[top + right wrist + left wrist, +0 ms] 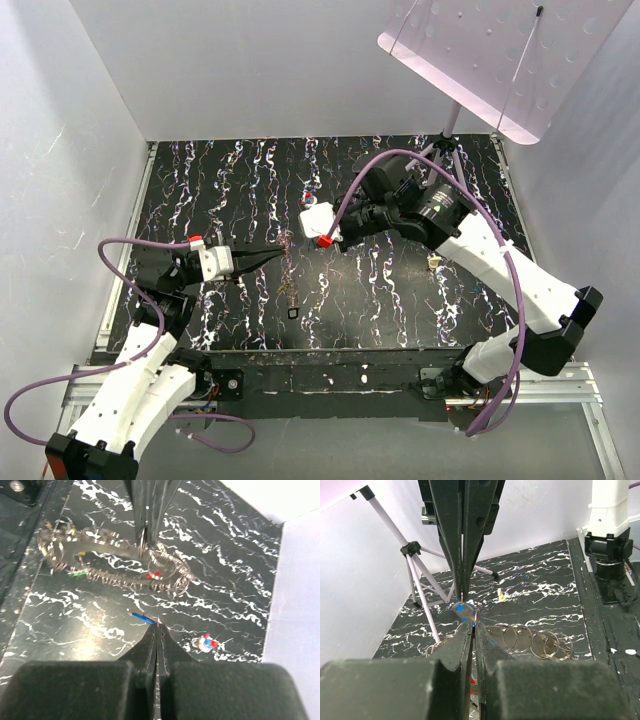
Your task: Put the keys on the keyring
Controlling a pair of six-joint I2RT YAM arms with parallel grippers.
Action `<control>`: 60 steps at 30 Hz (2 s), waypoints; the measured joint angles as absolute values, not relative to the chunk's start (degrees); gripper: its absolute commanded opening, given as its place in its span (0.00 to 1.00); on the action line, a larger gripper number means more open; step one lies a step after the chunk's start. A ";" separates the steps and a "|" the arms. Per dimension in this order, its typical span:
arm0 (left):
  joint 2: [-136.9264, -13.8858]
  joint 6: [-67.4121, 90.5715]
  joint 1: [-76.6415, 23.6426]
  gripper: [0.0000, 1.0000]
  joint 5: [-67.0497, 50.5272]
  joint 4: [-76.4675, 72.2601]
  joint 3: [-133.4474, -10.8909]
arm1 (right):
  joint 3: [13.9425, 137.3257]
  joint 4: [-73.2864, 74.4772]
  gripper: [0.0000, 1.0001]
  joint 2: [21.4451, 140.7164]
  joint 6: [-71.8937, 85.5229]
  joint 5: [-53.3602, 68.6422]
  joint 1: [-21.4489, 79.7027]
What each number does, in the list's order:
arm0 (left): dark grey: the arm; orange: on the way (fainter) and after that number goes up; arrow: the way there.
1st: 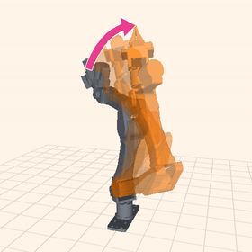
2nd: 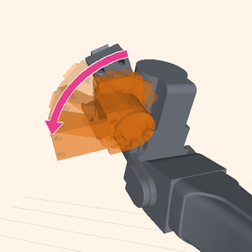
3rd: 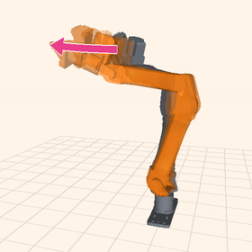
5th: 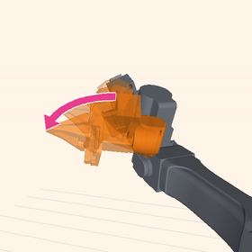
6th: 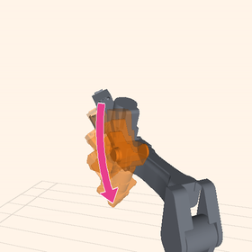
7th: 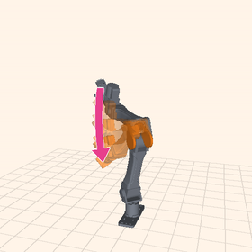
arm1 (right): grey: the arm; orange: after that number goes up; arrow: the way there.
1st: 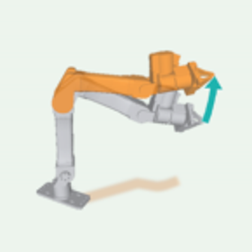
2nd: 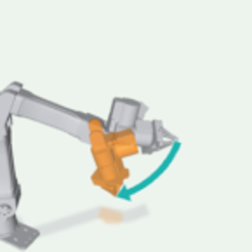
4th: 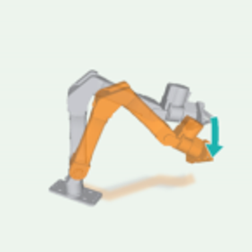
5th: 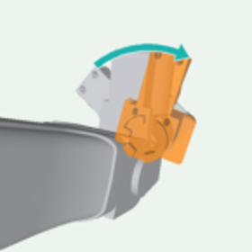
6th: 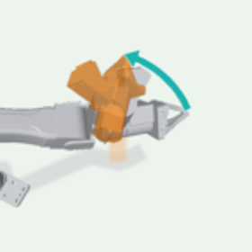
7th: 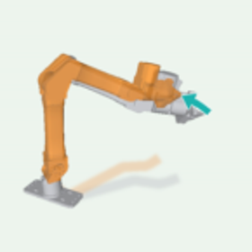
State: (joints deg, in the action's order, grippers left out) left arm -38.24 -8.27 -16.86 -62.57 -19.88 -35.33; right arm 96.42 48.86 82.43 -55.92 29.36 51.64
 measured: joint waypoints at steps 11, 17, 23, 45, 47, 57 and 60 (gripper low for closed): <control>-38.22 -13.13 -18.52 0.00 -56.82 -14.90 -34.20 | 90.17 39.48 0.01 80.71 -53.58 28.21 54.33; -38.41 -14.00 -18.57 0.00 -55.92 -14.00 -34.20 | 90.11 37.91 0.01 80.07 -52.66 29.04 54.46; -38.59 -13.87 -18.57 0.00 -55.90 -14.22 -34.20 | 89.14 36.16 0.01 79.59 -51.99 29.67 54.46; -38.96 -9.72 -19.16 0.00 -55.90 -19.29 -32.56 | 89.01 35.40 0.01 79.57 -50.72 30.20 55.05; -39.00 -9.43 -19.25 0.00 -55.90 -19.53 -32.51 | 89.01 35.40 0.01 79.57 -50.72 30.20 55.11; -39.00 -8.45 -19.31 0.00 -55.90 -20.82 -32.32 | 89.01 35.40 0.01 79.57 -49.89 30.20 55.18; -39.00 -8.29 -19.31 0.00 -55.90 -21.26 -32.29 | 89.01 35.40 0.01 79.57 -49.67 30.22 55.16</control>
